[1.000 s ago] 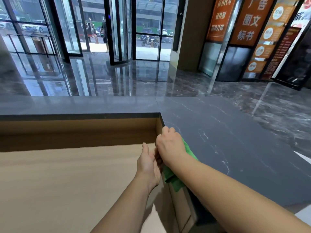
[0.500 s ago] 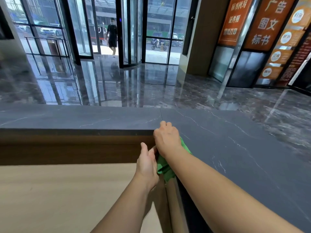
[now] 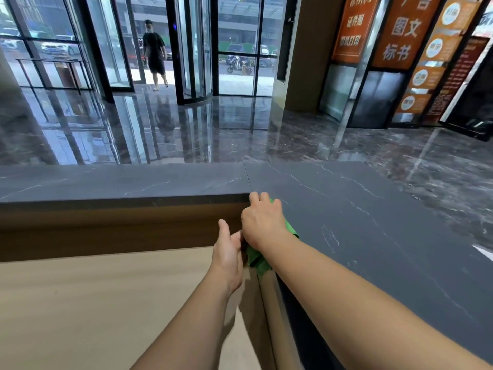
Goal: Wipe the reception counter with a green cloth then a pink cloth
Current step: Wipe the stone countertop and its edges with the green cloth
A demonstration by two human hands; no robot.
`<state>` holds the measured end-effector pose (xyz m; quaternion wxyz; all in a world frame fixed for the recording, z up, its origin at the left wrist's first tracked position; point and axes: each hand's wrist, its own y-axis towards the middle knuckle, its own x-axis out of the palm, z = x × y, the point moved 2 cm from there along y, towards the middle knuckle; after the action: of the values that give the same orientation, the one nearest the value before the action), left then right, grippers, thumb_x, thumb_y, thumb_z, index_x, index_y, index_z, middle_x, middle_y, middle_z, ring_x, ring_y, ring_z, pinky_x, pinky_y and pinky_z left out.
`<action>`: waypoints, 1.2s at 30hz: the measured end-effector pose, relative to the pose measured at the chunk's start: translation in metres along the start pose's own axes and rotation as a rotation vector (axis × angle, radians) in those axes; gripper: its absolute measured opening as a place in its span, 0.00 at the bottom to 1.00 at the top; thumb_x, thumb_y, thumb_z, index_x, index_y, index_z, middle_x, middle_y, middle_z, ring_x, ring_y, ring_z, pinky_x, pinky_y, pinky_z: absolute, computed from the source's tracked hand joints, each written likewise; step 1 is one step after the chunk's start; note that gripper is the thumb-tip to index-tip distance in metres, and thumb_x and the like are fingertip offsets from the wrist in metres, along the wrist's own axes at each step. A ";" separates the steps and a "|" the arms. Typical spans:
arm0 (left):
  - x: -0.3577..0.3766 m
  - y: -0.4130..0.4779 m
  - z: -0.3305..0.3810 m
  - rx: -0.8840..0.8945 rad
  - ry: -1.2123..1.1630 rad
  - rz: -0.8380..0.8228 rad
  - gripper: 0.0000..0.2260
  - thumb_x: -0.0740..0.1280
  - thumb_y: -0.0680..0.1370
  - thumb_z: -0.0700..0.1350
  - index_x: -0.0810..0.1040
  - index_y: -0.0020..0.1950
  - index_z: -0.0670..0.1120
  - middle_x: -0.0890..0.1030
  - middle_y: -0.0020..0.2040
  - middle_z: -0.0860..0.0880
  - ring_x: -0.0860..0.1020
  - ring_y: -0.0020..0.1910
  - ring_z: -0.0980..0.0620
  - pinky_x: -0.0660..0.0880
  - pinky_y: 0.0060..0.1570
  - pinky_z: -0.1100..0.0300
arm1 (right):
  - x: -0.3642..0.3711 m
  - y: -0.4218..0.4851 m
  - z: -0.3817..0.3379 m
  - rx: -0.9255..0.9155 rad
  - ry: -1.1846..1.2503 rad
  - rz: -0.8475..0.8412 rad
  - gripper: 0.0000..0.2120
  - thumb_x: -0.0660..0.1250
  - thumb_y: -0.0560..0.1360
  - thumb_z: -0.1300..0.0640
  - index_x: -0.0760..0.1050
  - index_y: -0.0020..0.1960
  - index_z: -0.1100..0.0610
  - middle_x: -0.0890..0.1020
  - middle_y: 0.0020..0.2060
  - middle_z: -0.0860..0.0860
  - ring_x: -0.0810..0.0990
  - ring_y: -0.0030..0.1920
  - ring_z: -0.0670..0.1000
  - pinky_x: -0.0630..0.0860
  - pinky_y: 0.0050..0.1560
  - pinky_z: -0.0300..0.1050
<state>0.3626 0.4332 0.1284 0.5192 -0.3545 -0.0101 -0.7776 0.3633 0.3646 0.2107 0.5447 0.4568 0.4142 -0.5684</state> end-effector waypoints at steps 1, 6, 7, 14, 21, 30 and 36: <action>-0.001 -0.008 -0.004 -0.003 0.008 -0.008 0.38 0.40 0.78 0.68 0.73 0.69 0.43 0.79 0.62 0.41 0.75 0.64 0.44 0.66 0.70 0.46 | -0.001 -0.010 -0.002 0.002 0.001 -0.003 0.14 0.65 0.78 0.50 0.78 0.60 0.54 0.68 0.62 0.56 0.66 0.64 0.58 0.69 0.61 0.54; -0.001 -0.056 -0.024 -0.036 0.022 -0.044 0.41 0.40 0.78 0.69 0.76 0.65 0.39 0.80 0.60 0.40 0.76 0.63 0.45 0.65 0.71 0.49 | -0.007 -0.069 -0.011 0.024 0.003 -0.006 0.15 0.63 0.79 0.50 0.77 0.62 0.56 0.68 0.63 0.57 0.67 0.64 0.58 0.68 0.62 0.53; -0.001 -0.066 -0.028 -0.046 0.042 -0.044 0.41 0.40 0.78 0.69 0.76 0.64 0.40 0.80 0.60 0.41 0.76 0.63 0.46 0.66 0.70 0.50 | -0.009 -0.082 -0.013 0.029 0.002 -0.008 0.15 0.63 0.79 0.51 0.77 0.62 0.57 0.68 0.63 0.57 0.67 0.64 0.58 0.67 0.62 0.52; -0.006 -0.136 -0.066 -0.066 0.154 -0.042 0.42 0.38 0.77 0.69 0.75 0.67 0.39 0.79 0.62 0.40 0.74 0.66 0.45 0.64 0.72 0.49 | -0.017 -0.179 -0.031 0.045 -0.054 -0.030 0.16 0.62 0.79 0.52 0.75 0.63 0.58 0.68 0.62 0.58 0.68 0.63 0.58 0.68 0.61 0.49; 0.002 -0.193 -0.088 -0.045 0.182 0.054 0.40 0.43 0.78 0.68 0.82 0.55 0.39 0.84 0.51 0.40 0.80 0.56 0.43 0.75 0.61 0.47 | -0.015 -0.252 -0.044 0.061 -0.181 -0.071 0.21 0.65 0.77 0.54 0.71 0.68 0.60 0.63 0.69 0.61 0.65 0.68 0.61 0.67 0.65 0.52; 0.011 -0.234 -0.087 -0.096 0.260 0.067 0.42 0.44 0.76 0.71 0.80 0.59 0.37 0.82 0.55 0.40 0.79 0.58 0.44 0.74 0.62 0.48 | -0.021 -0.286 -0.045 0.031 -0.166 -0.092 0.21 0.66 0.77 0.56 0.70 0.68 0.60 0.65 0.67 0.61 0.67 0.67 0.61 0.71 0.64 0.52; 0.016 -0.240 -0.074 -0.126 0.290 0.135 0.43 0.45 0.75 0.73 0.80 0.57 0.38 0.82 0.55 0.41 0.80 0.52 0.46 0.74 0.59 0.53 | -0.030 -0.284 -0.031 -0.028 -0.059 -0.121 0.18 0.66 0.77 0.61 0.72 0.67 0.60 0.67 0.65 0.59 0.67 0.65 0.60 0.72 0.59 0.49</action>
<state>0.1234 0.5024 0.1665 0.5432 -0.2703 0.1375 -0.7829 0.0819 0.4196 0.2252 0.5276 0.4063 0.4327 -0.6077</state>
